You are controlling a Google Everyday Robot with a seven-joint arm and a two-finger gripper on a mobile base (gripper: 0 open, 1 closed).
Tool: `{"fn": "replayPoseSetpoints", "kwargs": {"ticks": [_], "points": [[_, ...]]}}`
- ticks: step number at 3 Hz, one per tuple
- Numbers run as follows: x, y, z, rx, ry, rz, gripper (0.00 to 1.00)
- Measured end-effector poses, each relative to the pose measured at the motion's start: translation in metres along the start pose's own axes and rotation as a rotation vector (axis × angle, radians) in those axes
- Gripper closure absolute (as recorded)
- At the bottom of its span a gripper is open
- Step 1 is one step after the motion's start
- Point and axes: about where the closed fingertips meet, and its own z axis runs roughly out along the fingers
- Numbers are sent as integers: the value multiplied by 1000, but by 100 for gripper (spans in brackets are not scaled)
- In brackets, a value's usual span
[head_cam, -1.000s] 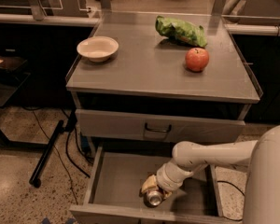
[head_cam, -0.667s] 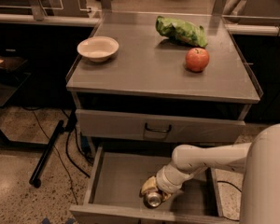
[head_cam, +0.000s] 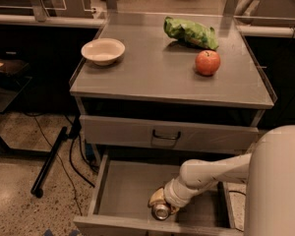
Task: Place coke can into middle drawer
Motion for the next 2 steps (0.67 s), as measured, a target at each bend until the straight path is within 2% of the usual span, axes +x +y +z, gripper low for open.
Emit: {"fn": "replayPoseSetpoints", "kwargs": {"ticks": [2], "points": [[-15, 7, -2, 22, -77, 12, 100]]}}
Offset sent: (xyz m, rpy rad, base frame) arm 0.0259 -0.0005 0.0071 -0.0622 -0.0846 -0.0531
